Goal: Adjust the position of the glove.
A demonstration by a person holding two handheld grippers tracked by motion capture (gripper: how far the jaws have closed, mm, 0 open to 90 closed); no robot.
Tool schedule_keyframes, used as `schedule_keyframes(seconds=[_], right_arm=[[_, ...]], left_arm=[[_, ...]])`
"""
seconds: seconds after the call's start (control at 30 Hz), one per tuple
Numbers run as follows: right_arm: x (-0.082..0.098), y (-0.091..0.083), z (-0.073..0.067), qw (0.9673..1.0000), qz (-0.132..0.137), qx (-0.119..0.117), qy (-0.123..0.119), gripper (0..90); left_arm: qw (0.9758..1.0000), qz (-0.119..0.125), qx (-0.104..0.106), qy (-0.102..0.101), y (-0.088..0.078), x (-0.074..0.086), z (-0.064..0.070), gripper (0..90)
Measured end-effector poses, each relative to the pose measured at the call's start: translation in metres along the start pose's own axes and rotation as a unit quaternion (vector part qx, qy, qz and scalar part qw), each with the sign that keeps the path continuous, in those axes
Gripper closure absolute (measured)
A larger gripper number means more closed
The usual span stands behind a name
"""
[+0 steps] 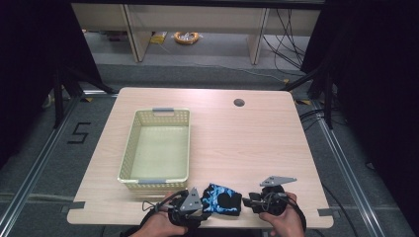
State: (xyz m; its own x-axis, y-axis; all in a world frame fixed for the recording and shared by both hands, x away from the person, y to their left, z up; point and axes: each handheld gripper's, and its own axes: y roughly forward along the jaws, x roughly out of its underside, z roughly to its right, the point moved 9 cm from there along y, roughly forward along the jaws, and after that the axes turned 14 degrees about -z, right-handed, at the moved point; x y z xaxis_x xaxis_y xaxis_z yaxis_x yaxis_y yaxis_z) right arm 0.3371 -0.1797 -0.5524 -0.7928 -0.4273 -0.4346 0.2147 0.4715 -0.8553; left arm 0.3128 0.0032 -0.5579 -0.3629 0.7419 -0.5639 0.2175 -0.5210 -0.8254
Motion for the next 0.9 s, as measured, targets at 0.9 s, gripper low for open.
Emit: schedule_keyframes(seconds=[0.9], right_arm=[[-0.002, 0.02, -0.015, 0.9968, -0.027, -0.065, 0.037, 57.7]], left_arm=[[0.9963, -0.036, 0.004, -0.078, 0.017, -0.001, -0.015, 60.1]])
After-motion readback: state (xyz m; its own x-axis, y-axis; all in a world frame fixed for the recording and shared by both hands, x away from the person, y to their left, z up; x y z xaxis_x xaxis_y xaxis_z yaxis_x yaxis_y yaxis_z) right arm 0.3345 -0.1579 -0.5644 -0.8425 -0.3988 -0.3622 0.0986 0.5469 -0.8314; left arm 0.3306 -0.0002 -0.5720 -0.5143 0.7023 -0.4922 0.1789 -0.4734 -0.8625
